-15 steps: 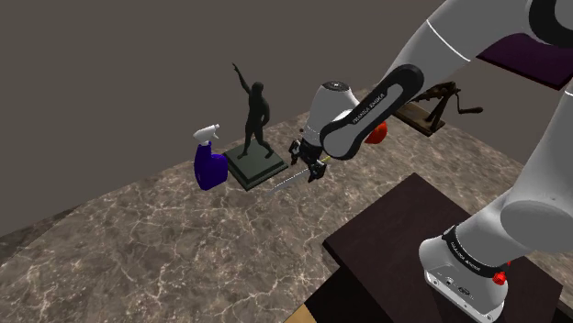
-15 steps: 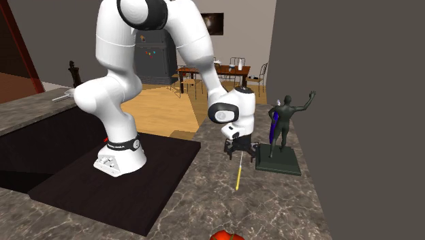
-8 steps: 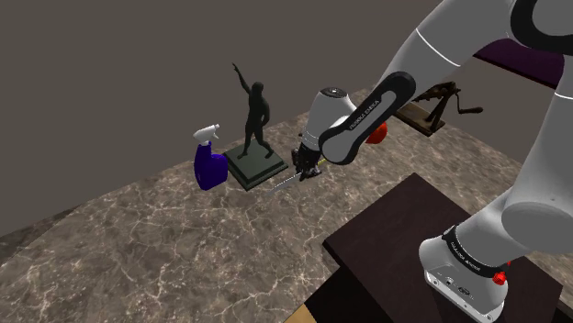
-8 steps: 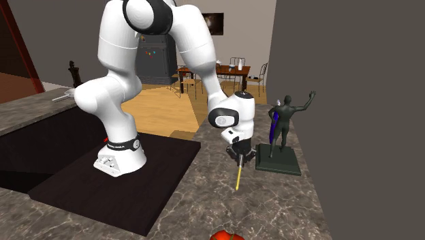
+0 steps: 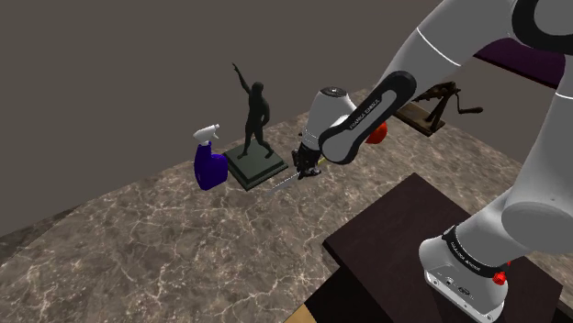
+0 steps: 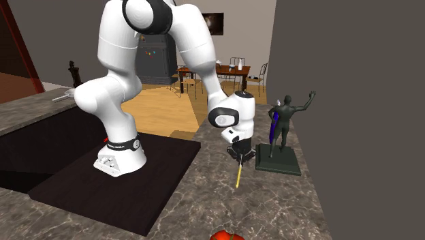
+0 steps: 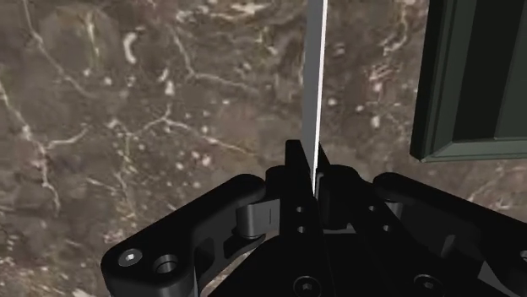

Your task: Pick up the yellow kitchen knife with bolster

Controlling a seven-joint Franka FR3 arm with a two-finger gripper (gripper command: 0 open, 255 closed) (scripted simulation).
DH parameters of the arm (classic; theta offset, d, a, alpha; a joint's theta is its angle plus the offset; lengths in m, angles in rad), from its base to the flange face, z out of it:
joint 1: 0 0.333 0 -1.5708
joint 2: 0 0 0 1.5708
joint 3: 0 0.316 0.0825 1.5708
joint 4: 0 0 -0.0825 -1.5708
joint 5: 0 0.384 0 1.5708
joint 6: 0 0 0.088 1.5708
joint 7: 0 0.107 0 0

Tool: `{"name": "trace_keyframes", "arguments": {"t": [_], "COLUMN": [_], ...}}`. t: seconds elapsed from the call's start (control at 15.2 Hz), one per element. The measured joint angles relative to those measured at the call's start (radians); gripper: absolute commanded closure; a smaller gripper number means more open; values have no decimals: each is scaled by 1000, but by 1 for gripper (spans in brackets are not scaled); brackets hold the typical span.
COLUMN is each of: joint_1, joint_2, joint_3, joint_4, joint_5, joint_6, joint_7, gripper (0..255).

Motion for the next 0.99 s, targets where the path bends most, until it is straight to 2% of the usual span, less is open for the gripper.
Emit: {"name": "trace_keyframes", "arguments": {"t": [0.99], "joint_1": [-82], "joint_2": [-206], "joint_3": [105], "joint_4": [-34], "joint_5": [118], "joint_6": [-167], "joint_7": [-72], "gripper": [255]}}
